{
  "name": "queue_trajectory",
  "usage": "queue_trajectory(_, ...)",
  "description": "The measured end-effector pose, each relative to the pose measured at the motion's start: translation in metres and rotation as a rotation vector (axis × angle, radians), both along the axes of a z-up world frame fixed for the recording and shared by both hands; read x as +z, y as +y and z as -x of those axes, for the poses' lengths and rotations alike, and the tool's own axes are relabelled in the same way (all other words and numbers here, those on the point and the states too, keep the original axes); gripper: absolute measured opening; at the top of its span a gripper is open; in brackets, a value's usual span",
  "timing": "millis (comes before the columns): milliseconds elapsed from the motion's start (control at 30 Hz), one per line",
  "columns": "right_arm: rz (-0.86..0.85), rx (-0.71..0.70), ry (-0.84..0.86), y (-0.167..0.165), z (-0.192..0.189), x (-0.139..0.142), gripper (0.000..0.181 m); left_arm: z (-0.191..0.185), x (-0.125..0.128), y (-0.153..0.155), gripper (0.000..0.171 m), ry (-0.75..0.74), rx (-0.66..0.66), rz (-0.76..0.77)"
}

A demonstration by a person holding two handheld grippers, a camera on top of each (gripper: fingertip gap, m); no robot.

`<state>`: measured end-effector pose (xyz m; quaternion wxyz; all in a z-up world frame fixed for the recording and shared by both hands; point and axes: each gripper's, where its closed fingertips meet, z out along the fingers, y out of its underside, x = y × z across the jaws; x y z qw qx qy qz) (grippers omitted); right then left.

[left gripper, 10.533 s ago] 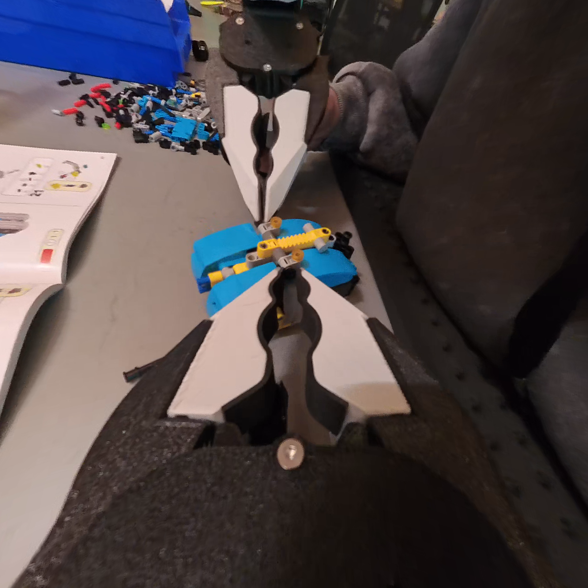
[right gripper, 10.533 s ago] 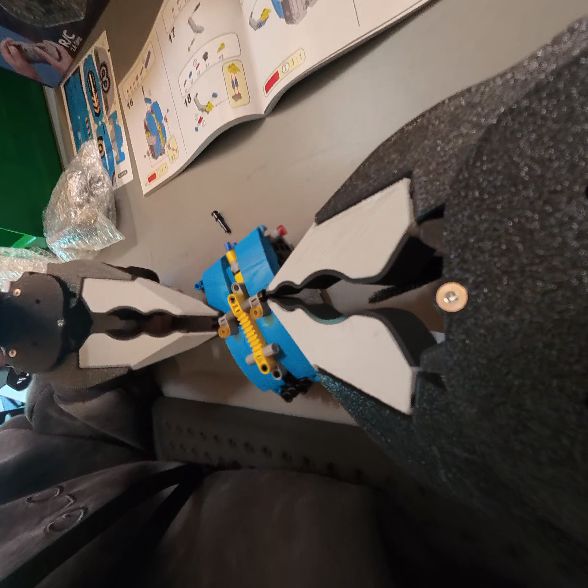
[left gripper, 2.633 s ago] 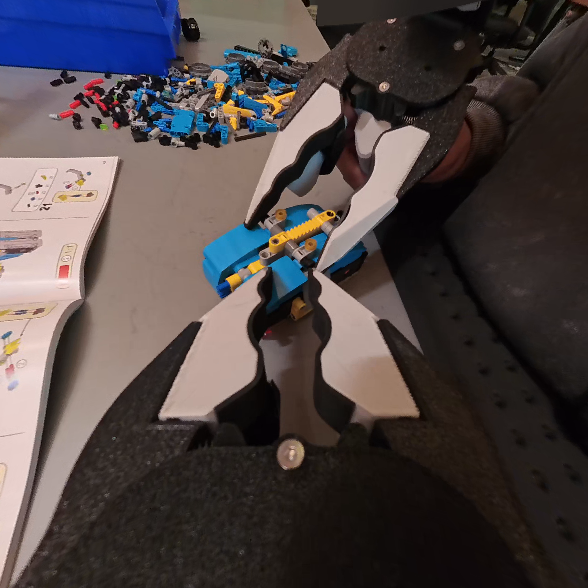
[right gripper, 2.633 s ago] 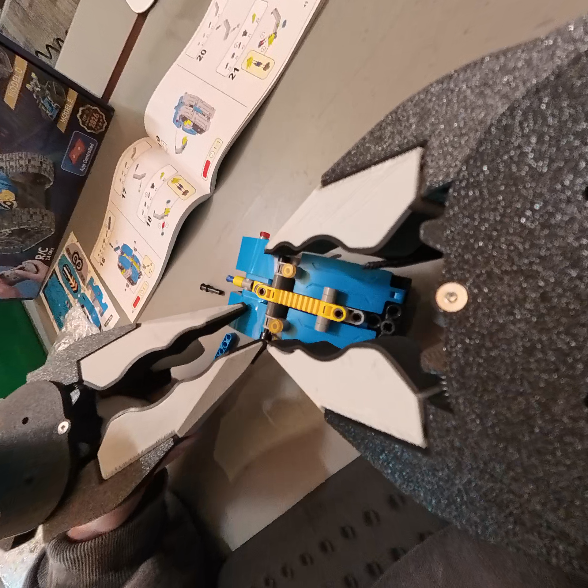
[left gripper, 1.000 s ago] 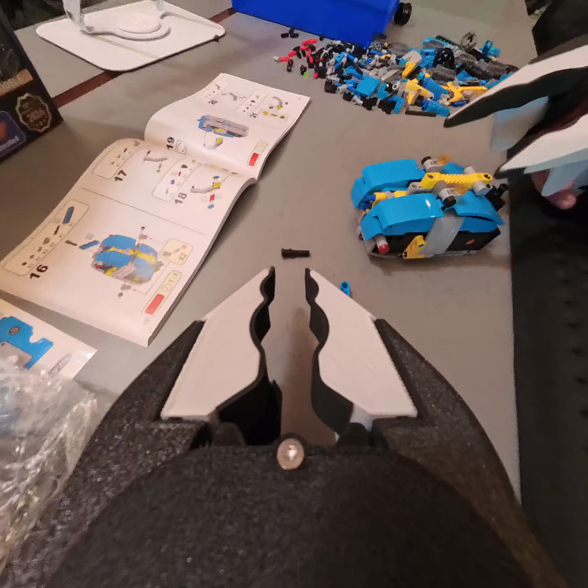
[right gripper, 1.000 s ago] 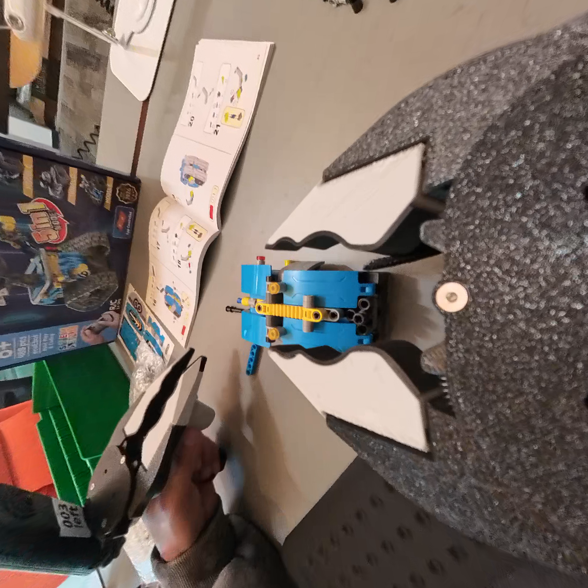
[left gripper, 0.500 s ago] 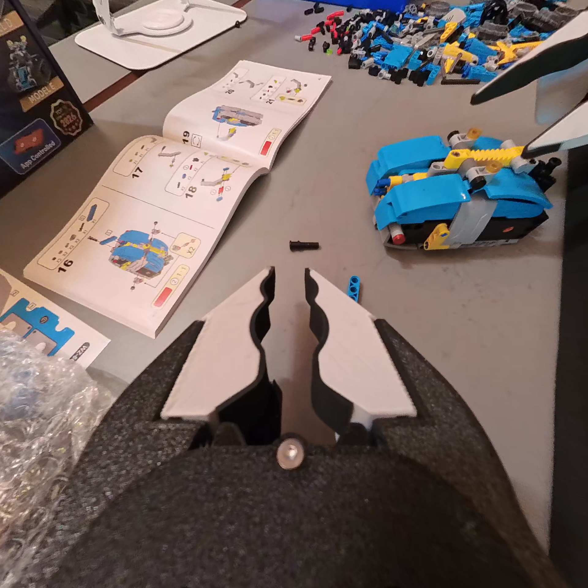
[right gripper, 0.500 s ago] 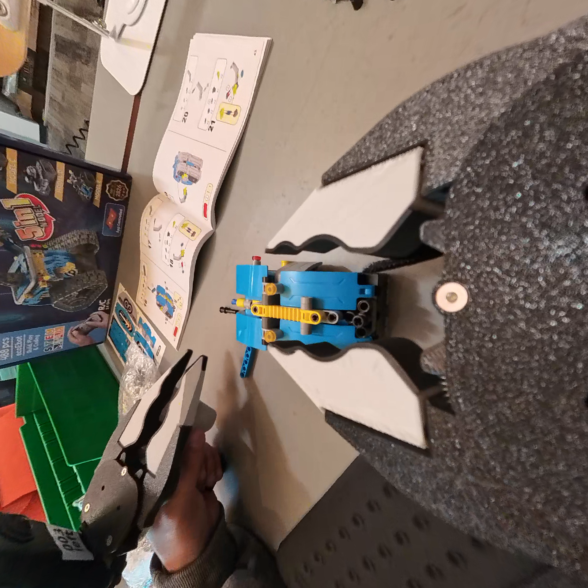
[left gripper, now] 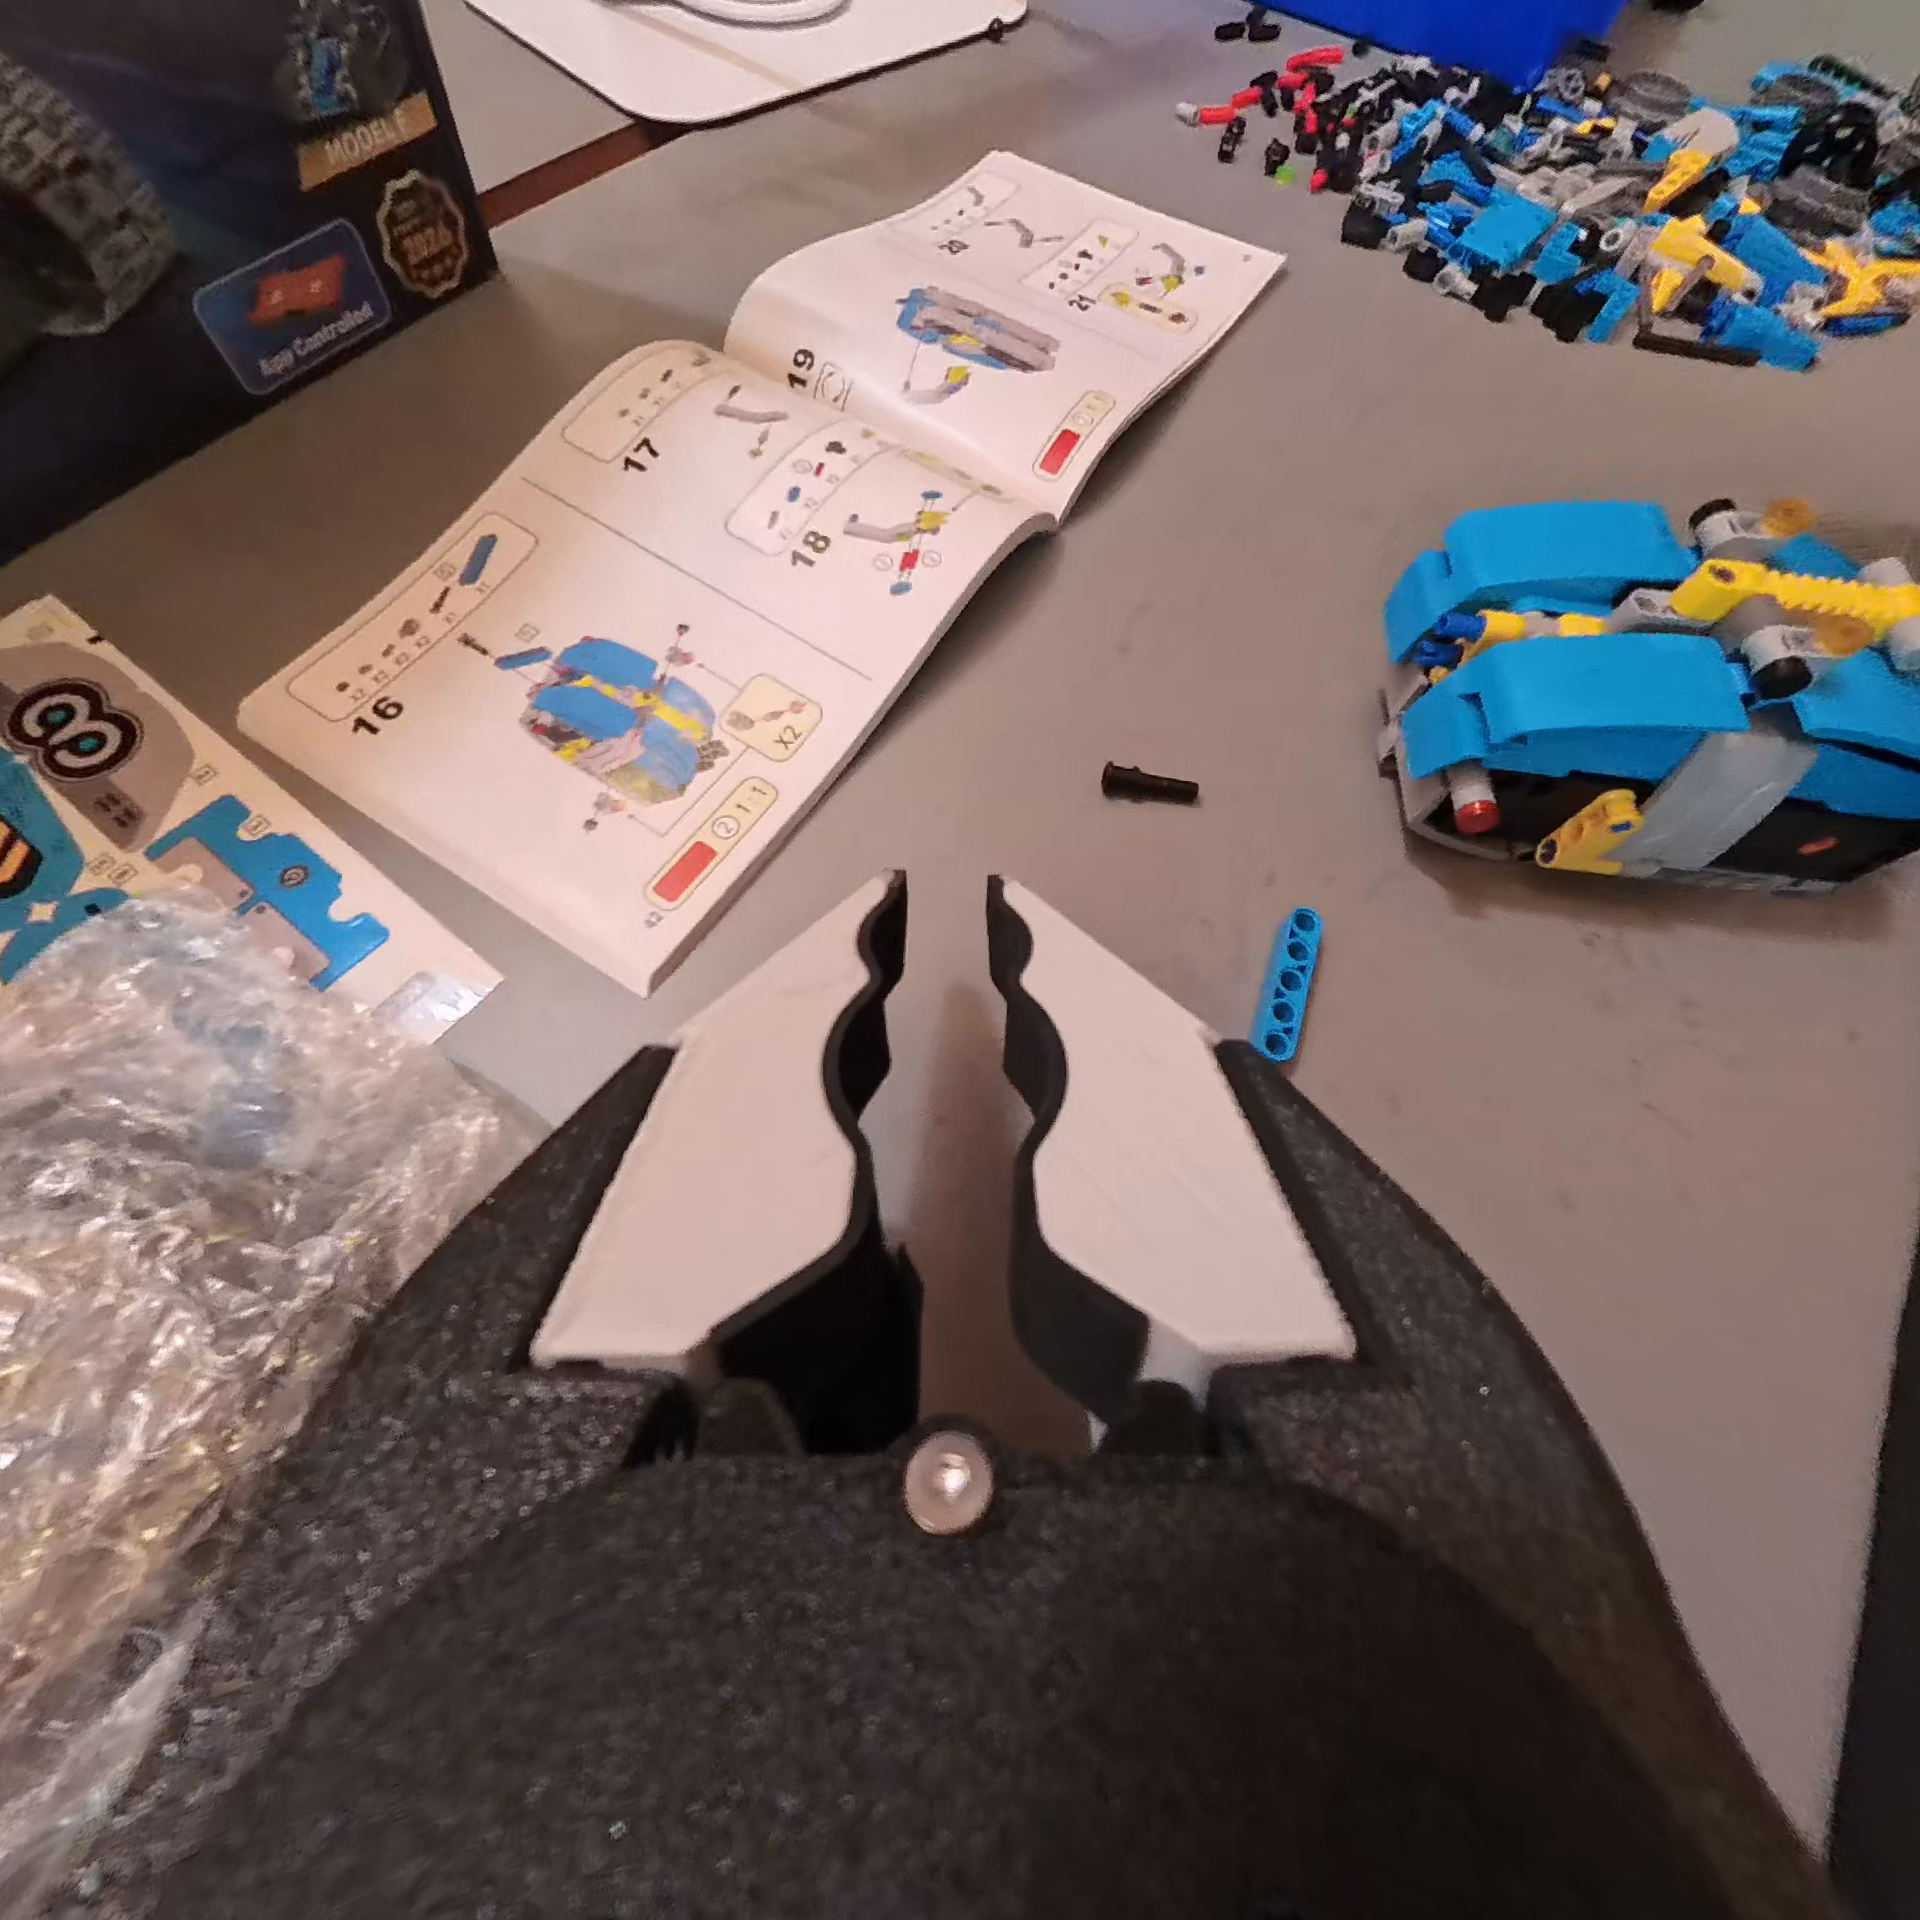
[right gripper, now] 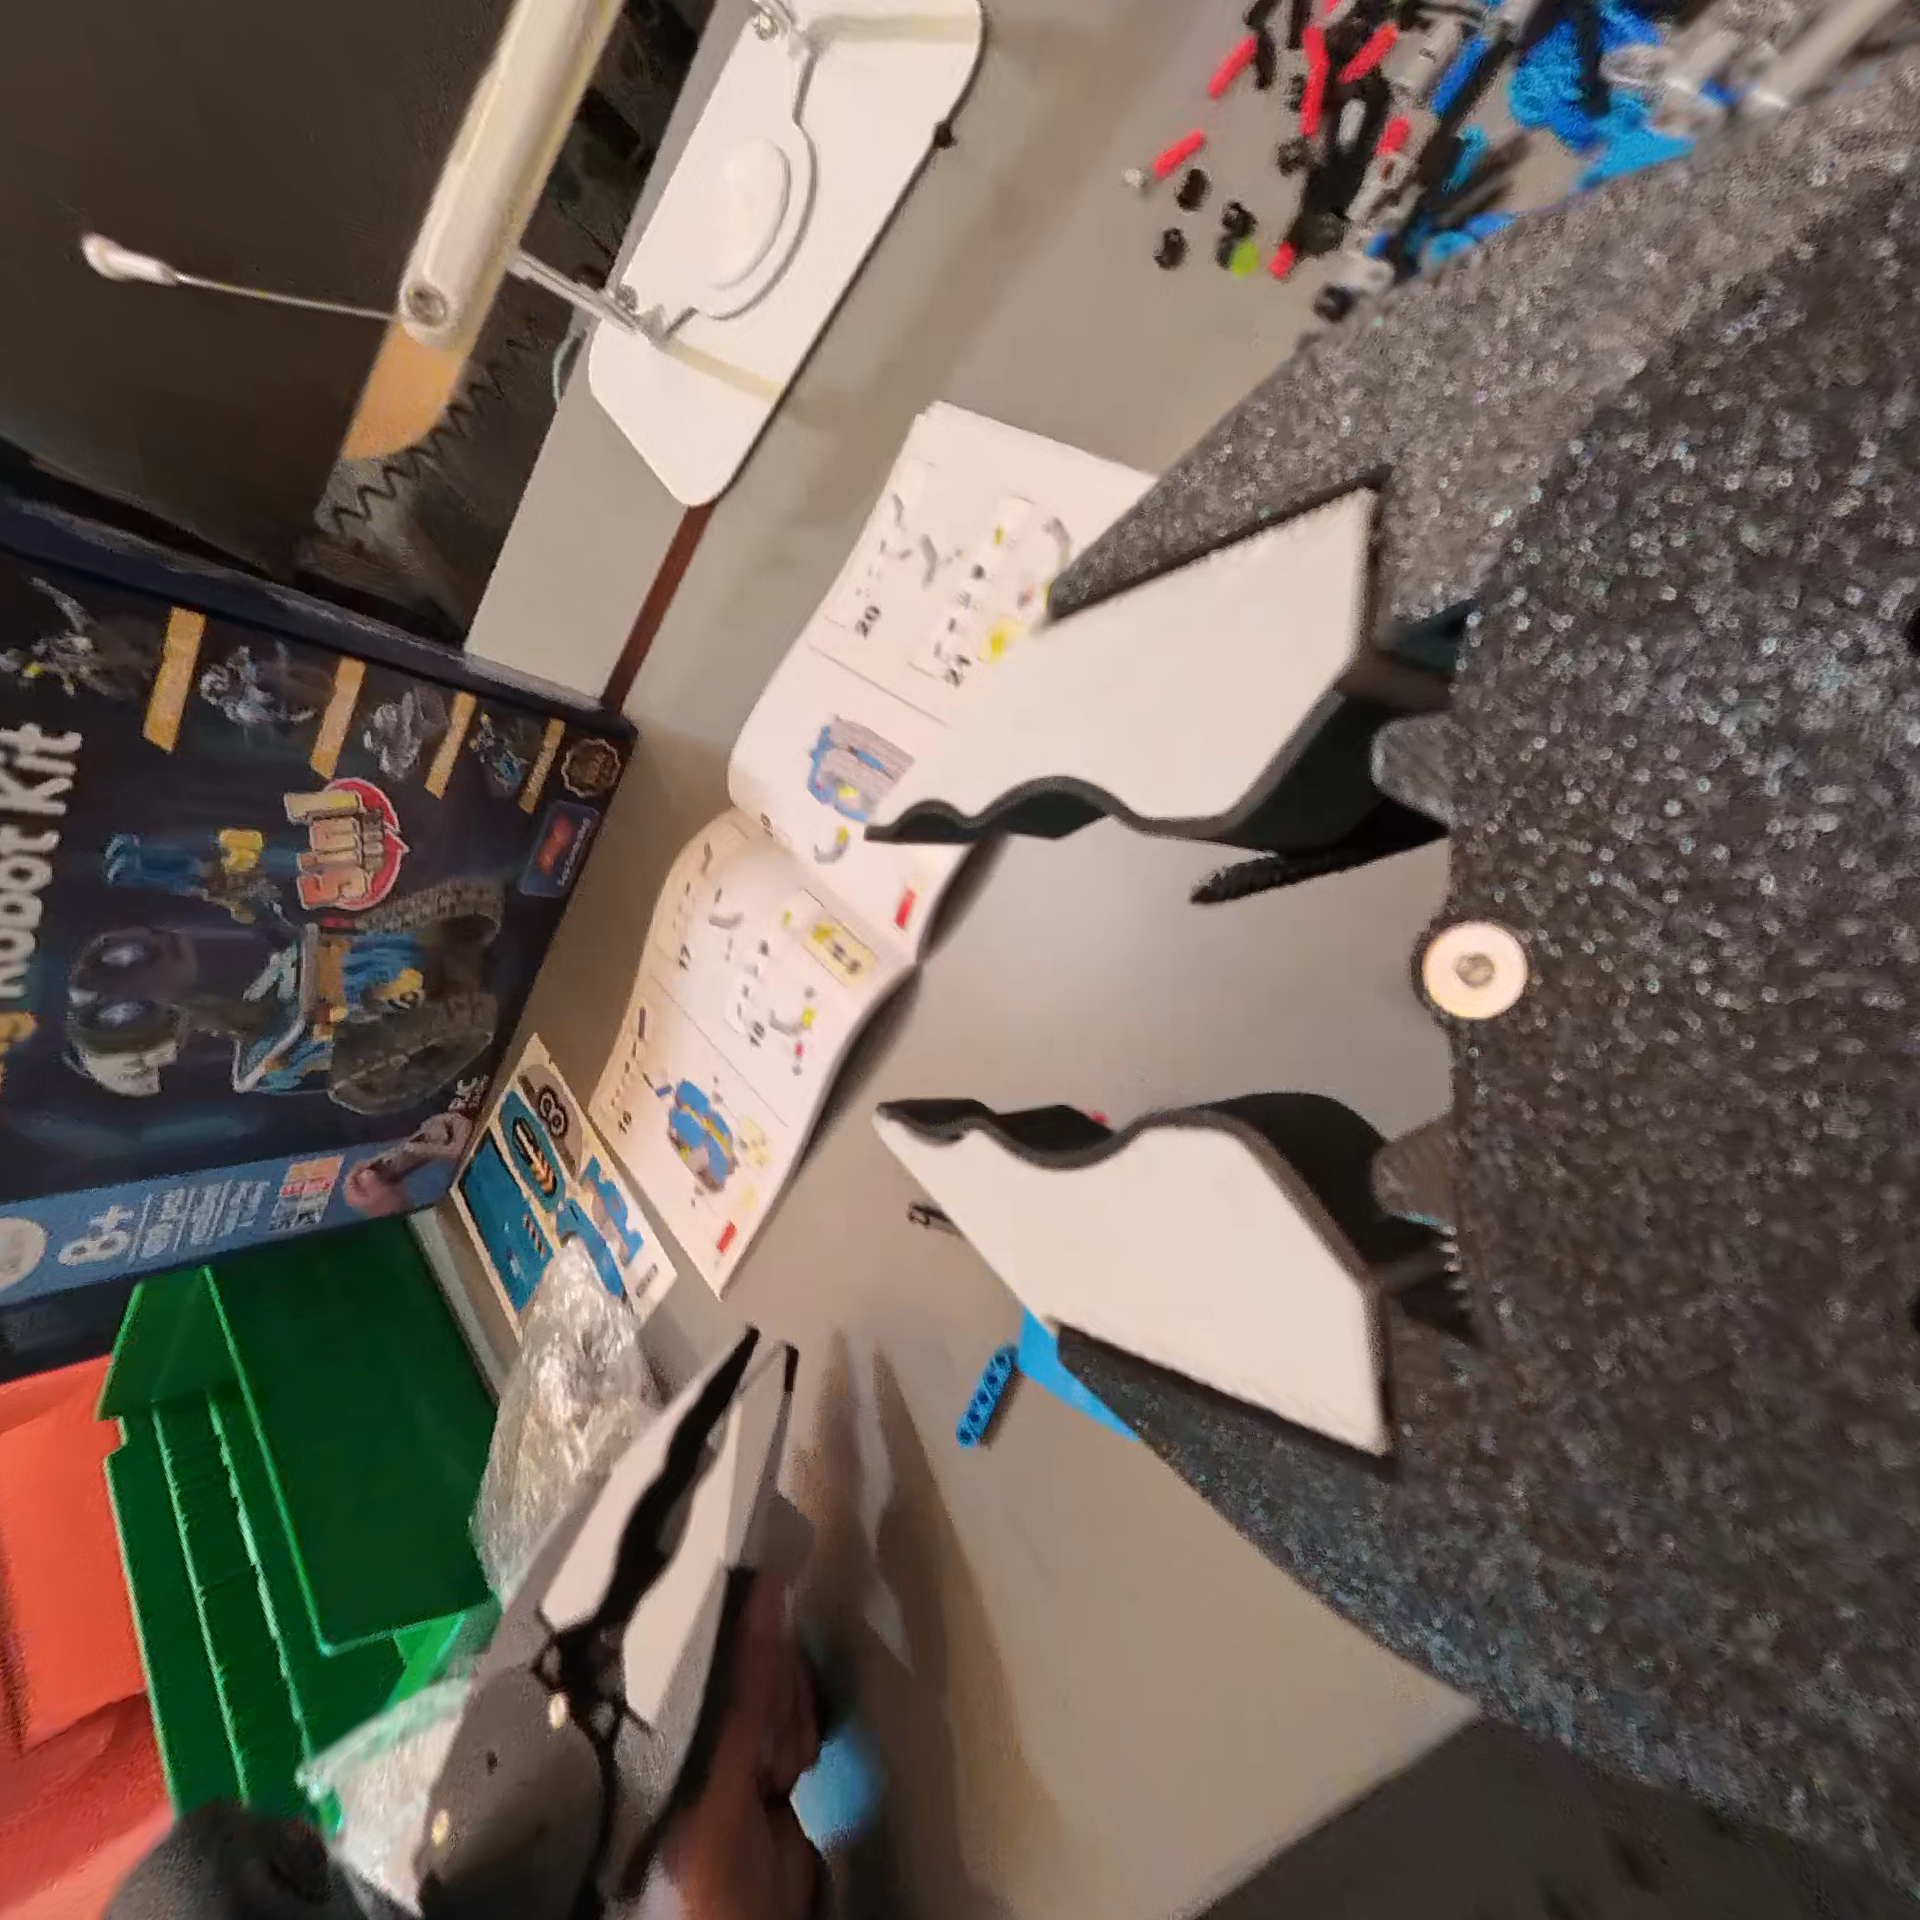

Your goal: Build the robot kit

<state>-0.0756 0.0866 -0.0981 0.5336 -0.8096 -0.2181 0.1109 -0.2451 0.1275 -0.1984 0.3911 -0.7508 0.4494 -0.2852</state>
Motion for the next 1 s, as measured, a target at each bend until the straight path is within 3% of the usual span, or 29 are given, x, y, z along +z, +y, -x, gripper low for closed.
queue_trajectory(133,0.101,0.014,0.085,0.049,-0.012,-0.026,0.053,0.004,-0.001,0.008,0.016,0.005,0.030,0.000)
queue_trajectory(233,0.186,0.073,0.239,0.048,0.002,-0.051,0.057,0.010,-0.002,0.018,0.018,0.010,0.074,0.003)
queue_trajectory(400,0.239,0.051,0.154,0.042,-0.002,-0.088,0.054,0.014,-0.003,0.023,0.019,-0.039,0.094,0.104)
queue_trajectory(600,0.254,0.095,0.226,0.045,0.011,-0.084,0.052,0.015,-0.002,0.025,0.019,-0.103,0.089,0.207)
queue_trajectory(1000,0.325,0.125,0.249,0.044,0.019,-0.102,0.049,0.011,-0.004,0.019,0.019,-0.102,0.047,0.232)
